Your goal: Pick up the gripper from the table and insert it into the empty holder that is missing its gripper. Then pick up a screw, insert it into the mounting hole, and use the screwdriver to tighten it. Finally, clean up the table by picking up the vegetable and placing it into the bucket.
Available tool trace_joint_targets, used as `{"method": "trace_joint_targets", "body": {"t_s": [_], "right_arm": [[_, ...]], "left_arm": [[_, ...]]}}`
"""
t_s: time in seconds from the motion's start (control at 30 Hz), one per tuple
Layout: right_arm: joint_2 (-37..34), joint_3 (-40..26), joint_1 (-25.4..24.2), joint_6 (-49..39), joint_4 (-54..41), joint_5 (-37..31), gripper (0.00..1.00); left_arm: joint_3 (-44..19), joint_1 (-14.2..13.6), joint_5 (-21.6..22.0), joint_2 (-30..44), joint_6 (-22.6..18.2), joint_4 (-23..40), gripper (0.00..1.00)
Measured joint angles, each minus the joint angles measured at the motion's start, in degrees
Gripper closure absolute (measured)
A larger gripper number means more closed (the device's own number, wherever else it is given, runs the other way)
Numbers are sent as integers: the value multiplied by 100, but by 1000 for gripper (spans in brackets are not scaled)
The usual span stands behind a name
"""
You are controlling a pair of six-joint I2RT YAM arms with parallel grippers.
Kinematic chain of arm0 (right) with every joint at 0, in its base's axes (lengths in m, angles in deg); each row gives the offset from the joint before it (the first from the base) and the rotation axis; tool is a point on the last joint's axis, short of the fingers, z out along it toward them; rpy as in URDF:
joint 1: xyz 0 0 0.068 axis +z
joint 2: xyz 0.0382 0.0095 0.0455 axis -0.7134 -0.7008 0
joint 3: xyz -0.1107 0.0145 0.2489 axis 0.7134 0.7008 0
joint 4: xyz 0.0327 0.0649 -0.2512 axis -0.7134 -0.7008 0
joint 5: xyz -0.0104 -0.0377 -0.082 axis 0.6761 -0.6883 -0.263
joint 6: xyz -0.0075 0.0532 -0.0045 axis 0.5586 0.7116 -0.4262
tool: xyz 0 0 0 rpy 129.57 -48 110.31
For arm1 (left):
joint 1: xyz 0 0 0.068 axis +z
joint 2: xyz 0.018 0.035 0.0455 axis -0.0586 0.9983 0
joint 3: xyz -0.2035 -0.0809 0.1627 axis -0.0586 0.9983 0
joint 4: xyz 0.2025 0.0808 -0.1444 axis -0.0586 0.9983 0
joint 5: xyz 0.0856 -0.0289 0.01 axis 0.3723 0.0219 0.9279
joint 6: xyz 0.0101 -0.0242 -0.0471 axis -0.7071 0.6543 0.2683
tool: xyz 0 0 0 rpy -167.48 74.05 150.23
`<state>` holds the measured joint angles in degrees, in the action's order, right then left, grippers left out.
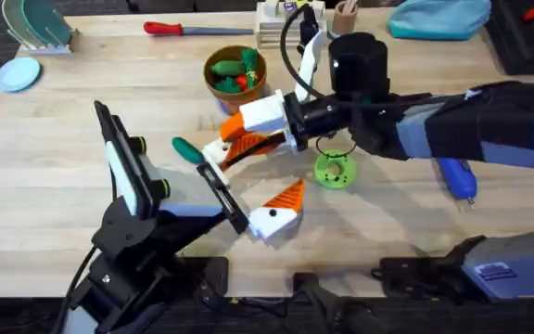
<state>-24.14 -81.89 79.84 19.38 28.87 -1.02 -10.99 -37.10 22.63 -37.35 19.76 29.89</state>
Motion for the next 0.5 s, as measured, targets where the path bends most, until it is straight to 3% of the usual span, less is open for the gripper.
{"method": "trace_joint_targets", "body": {"t_s": [0.2,0.37,0.5], "right_arm": [[0,0,-38,24,120,30,40],[6,-8,-372,-82,406,-19,32],[117,-220,-747,-668,-396,-316,28]], "left_arm": [[0,0,-30,-2,-2,-2,7],[0,1,-34,-1,-2,-4,7],[0,0,-38,0,-2,-4,7]]}}
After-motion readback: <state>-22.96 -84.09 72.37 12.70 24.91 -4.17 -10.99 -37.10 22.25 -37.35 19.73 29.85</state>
